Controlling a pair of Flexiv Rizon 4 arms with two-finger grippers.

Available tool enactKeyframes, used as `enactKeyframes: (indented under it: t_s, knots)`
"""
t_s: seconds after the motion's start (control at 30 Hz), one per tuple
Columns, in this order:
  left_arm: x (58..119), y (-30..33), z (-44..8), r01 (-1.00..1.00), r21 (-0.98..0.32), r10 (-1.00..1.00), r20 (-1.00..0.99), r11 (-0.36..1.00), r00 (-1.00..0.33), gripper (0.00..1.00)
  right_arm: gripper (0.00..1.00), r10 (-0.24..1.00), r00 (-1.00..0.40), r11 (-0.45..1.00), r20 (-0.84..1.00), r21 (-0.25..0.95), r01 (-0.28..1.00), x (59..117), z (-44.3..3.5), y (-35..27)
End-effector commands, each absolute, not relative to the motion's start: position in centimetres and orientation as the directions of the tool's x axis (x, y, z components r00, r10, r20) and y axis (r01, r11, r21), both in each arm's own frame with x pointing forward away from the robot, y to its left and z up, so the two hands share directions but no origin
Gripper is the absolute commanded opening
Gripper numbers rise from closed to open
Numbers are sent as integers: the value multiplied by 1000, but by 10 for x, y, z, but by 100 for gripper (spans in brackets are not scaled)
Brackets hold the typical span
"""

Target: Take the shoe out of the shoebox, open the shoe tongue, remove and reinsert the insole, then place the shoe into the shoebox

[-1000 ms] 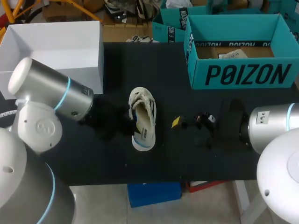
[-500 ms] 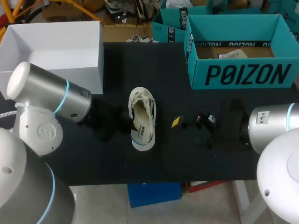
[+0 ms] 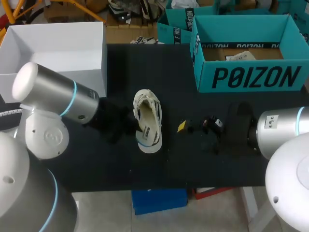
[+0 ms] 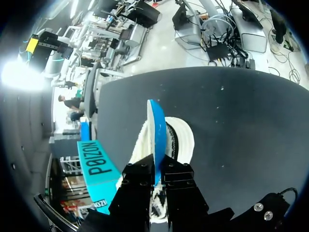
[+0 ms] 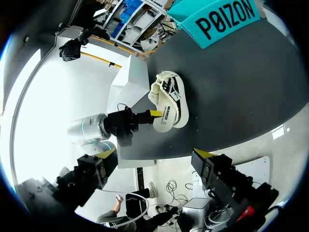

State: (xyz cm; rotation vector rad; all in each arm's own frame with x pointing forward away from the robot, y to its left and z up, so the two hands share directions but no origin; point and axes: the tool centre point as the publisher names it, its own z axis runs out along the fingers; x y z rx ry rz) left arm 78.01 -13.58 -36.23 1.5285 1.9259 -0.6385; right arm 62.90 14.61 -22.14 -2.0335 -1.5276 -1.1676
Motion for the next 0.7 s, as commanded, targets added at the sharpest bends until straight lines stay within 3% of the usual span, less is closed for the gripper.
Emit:
enactKeyframes:
  t_s: [0.03, 0.5, 0.53, 0.57, 0.6, 0.7]
  knots:
    - [784, -134, -364, 972, -2, 699, -695, 234, -170, 0, 100, 473, 13, -360, 881, 180, 916, 628, -227, 141]
    - [790, -128, -371, 966, -24, 706, -679, 256, -204, 2, 100, 473, 13, -360, 881, 180, 916, 628, -227, 141]
    - [789, -128, -370, 967, -24, 706, -679, 255, -203, 27, 100, 473, 13, -360, 881, 180, 916, 628, -227, 141]
    - [788, -128, -368, 967, -26, 706, -679, 253, -203, 69, 100, 473, 13, -360, 881, 180, 916, 628, -227, 141]
    - [786, -128, -367, 967, -26, 706, -679, 252, -202, 100, 100, 473, 13, -360, 881, 180, 916, 628, -227, 141]
    - [783, -127, -361, 969, -25, 704, -682, 247, -197, 100, 100, 473, 13, -360, 881, 180, 916, 628, -227, 141]
